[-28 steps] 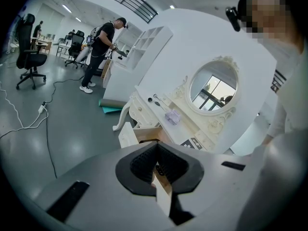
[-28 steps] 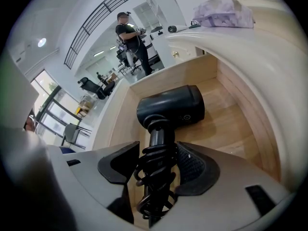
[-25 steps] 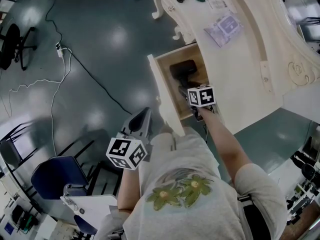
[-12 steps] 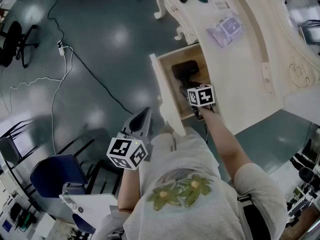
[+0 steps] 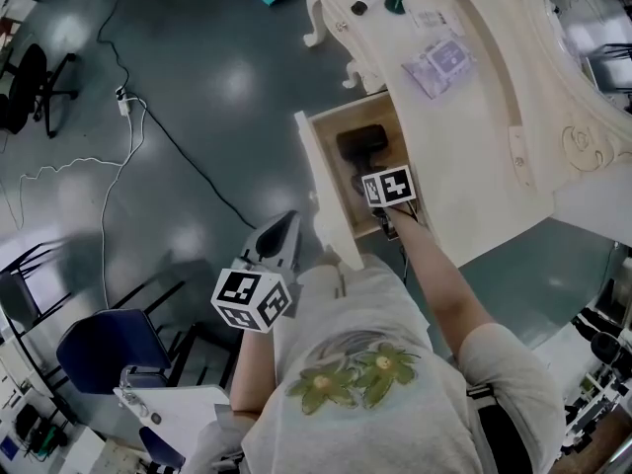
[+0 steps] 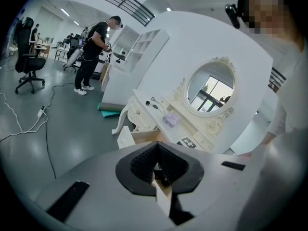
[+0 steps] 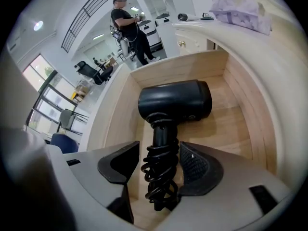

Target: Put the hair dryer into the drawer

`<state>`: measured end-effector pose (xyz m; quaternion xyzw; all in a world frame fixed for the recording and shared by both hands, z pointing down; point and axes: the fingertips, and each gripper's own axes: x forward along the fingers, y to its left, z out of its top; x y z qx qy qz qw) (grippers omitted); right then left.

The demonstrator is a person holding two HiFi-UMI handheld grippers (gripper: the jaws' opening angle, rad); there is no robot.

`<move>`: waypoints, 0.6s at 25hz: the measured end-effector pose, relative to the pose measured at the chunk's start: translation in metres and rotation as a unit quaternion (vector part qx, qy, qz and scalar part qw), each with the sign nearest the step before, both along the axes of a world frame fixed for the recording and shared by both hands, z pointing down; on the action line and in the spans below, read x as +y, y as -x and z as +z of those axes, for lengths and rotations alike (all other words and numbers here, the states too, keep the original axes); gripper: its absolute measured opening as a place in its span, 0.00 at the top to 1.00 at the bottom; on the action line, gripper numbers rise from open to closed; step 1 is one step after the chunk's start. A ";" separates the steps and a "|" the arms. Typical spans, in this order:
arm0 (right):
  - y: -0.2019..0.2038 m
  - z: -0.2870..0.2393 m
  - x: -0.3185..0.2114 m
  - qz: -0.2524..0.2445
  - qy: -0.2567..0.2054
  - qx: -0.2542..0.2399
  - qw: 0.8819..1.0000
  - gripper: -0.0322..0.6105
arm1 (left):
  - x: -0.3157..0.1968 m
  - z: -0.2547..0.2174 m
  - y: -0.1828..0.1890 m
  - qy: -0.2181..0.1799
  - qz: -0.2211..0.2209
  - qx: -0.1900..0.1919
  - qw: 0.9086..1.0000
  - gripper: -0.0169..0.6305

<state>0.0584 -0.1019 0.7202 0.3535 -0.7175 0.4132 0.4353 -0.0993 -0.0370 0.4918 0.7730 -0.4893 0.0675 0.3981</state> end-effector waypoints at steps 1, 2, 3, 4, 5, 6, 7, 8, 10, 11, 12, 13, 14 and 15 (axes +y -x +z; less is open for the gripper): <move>-0.001 -0.003 0.001 0.002 0.000 0.001 1.000 0.58 | 0.000 -0.002 0.000 -0.002 0.002 -0.001 1.000 0.96; -0.003 -0.006 0.002 0.005 0.000 0.002 1.000 0.58 | 0.000 -0.004 -0.001 -0.004 0.003 -0.002 1.000 0.96; -0.005 -0.010 0.004 0.008 -0.001 0.003 1.000 0.58 | -0.001 -0.006 -0.001 -0.006 0.005 -0.002 1.000 0.96; -0.007 -0.015 0.005 0.013 -0.001 0.002 1.000 0.58 | -0.001 -0.009 -0.001 -0.009 0.006 -0.003 1.000 0.96; -0.009 -0.020 0.006 0.019 -0.002 -0.001 1.000 0.58 | 0.000 -0.011 0.000 -0.012 0.007 -0.004 1.000 0.96; -0.010 -0.025 0.007 0.025 -0.004 -0.006 1.000 0.58 | 0.000 -0.013 0.000 -0.014 0.008 -0.004 1.000 0.96; -0.012 -0.030 0.008 0.031 -0.007 -0.013 0.999 0.58 | 0.000 -0.015 0.000 -0.016 0.009 -0.005 1.000 0.96; -0.013 -0.035 0.009 0.037 -0.010 -0.020 0.999 0.59 | 0.001 -0.016 -0.001 -0.018 0.010 -0.006 1.000 0.96; -0.014 -0.046 0.012 0.041 -0.018 -0.032 0.998 0.59 | 0.002 -0.019 -0.003 -0.023 0.013 -0.007 1.000 0.96; -0.014 -0.052 0.013 0.039 -0.024 -0.036 0.998 0.59 | 0.002 -0.021 -0.005 -0.025 0.015 -0.007 1.000 0.96; -0.014 -0.057 0.014 0.033 -0.033 -0.038 0.998 0.59 | 0.003 -0.023 -0.006 -0.027 0.016 -0.007 0.999 0.96; -0.012 -0.064 0.015 0.026 -0.042 -0.040 0.998 0.59 | 0.003 -0.025 -0.009 -0.029 0.018 -0.007 0.999 0.96; -0.011 -0.071 0.017 0.019 -0.052 -0.044 0.997 0.59 | 0.004 -0.027 -0.011 -0.030 0.020 -0.006 0.999 0.96; -0.008 -0.078 0.018 0.013 -0.061 -0.050 0.997 0.59 | 0.004 -0.028 -0.014 -0.032 0.022 -0.006 0.999 0.96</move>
